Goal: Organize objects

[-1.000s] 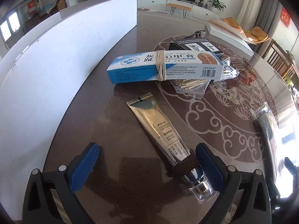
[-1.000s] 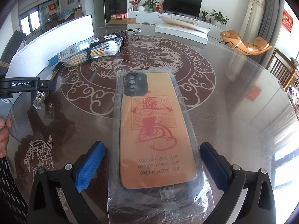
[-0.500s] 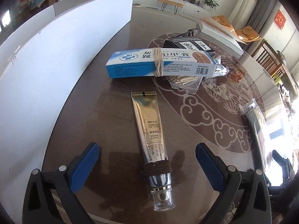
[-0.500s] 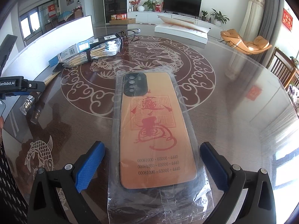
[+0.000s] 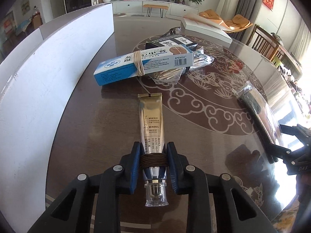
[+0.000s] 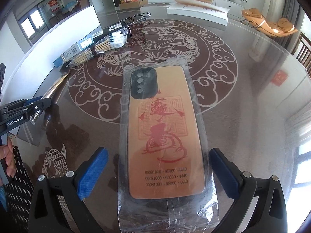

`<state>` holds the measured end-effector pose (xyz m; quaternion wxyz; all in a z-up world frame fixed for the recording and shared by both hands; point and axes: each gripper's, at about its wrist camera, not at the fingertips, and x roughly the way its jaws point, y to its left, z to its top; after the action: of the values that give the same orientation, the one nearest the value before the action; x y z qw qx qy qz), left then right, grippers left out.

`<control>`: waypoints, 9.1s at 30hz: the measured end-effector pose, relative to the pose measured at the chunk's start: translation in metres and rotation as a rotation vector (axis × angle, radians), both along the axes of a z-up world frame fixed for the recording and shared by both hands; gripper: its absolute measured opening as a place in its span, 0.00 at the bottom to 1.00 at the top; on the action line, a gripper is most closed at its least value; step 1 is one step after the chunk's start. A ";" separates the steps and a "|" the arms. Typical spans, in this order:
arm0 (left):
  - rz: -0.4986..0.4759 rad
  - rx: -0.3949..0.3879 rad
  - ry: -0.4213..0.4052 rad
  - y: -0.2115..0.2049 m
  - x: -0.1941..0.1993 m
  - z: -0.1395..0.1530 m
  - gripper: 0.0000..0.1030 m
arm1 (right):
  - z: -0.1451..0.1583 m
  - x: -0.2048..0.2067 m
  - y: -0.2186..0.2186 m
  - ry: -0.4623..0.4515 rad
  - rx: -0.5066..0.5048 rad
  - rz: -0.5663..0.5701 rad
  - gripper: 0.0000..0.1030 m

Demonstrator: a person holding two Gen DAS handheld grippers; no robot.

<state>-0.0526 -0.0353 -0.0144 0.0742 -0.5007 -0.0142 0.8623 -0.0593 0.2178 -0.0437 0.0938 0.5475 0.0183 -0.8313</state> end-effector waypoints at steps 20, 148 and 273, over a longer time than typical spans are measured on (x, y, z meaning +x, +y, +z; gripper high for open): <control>0.038 0.187 0.217 -0.036 0.055 0.062 0.25 | 0.062 0.012 0.002 0.062 -0.084 0.031 0.73; 0.157 0.006 0.039 0.051 0.029 -0.018 1.00 | -0.004 0.017 0.037 0.210 0.078 -0.235 1.00; 0.219 -0.100 0.037 0.052 0.022 -0.017 1.00 | 0.040 -0.092 -0.149 -0.031 0.147 0.734 0.77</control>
<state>-0.0307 0.0163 -0.0317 -0.0450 -0.4833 -0.0246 0.8740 -0.1509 0.0689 -0.0037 0.3462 0.5223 0.2713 -0.7306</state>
